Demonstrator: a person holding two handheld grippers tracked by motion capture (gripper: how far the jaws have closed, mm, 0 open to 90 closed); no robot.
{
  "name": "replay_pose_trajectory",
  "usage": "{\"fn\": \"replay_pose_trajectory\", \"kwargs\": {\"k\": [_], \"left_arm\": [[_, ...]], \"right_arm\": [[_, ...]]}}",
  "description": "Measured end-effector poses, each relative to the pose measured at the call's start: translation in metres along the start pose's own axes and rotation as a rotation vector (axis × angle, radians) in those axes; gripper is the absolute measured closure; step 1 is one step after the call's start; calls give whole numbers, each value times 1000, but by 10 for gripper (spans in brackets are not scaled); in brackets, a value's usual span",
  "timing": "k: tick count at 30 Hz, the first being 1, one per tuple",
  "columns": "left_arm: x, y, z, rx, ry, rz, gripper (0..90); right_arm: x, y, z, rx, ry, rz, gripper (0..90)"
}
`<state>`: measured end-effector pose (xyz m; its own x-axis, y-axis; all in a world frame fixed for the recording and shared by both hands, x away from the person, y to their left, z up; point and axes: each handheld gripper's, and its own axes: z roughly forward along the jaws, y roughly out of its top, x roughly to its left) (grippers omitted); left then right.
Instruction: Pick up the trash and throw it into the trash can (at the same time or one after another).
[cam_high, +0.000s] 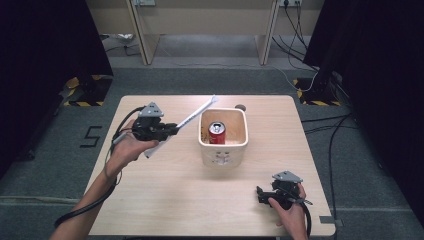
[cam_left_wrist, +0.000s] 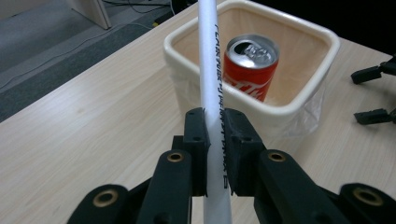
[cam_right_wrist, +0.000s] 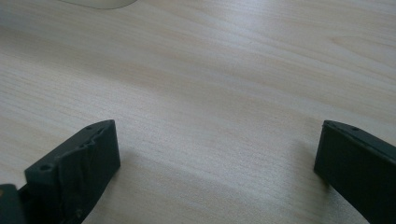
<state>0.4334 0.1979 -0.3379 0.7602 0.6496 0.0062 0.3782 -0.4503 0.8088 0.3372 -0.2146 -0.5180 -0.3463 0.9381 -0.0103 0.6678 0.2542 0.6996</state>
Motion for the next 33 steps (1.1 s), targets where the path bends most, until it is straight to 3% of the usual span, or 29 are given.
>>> {"fn": "replay_pose_trajectory", "kwargs": {"k": [11,28,31,33], "left_arm": [[-15,36,28,-4,-38,35,796],[-31,67,63,-11,-78,62,796],[-34,74,69,-18,-90,64,796],[-36,78,73,-22,-96,69,796]], "right_arm": [[0,0,0,0,1,1,3],[0,0,-1,1,10,-6,5],[-1,-1,-2,-12,14,-1,52],[-3,-1,-4,-37,30,5,173]]}}
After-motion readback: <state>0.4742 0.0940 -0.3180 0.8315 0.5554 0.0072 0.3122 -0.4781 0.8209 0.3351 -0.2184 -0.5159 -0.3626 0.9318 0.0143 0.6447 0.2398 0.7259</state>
